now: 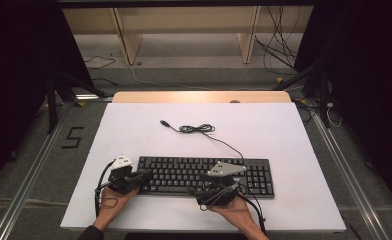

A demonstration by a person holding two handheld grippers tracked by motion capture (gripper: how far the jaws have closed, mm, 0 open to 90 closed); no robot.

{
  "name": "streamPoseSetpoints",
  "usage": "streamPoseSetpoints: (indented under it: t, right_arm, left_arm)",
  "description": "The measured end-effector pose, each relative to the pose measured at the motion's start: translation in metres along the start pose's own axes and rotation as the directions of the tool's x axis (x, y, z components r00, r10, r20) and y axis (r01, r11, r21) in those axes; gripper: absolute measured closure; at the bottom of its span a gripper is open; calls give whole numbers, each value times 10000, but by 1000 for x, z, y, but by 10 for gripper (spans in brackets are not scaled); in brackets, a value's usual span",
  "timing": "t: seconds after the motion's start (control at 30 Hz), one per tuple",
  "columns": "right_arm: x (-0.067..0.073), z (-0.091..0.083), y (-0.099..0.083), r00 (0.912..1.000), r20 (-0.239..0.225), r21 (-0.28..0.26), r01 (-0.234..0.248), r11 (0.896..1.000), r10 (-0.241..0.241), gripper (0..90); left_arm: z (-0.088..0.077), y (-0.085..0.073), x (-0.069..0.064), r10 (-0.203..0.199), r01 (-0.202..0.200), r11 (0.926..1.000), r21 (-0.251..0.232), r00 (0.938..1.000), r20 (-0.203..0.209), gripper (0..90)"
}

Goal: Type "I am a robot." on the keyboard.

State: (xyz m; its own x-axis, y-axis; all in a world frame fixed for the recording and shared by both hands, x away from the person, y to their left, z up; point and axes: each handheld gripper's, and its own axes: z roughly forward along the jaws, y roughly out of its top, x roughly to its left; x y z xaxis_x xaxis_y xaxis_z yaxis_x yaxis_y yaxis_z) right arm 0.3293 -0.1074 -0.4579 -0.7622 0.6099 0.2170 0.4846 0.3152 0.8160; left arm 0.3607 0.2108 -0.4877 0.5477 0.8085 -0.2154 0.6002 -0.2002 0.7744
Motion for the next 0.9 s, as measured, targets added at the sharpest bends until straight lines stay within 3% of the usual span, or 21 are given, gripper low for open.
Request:
streamPoseSetpoints:
  t: [0.53, 0.9]
  right_arm:
    - [0, -2, 0, 10000, 44, -133, 23, 9999, -22, 315]
    - [-1, -1, -1, 9999, 96, -103, 48, 9999, -47, 316]
  left_arm:
    - [2, -1, 0, -92, 90, 9997, 248, 9999, 72, 890]
    - [-4, 1, 0, -210, 211, 9998, -65, 9997, 152, 861]
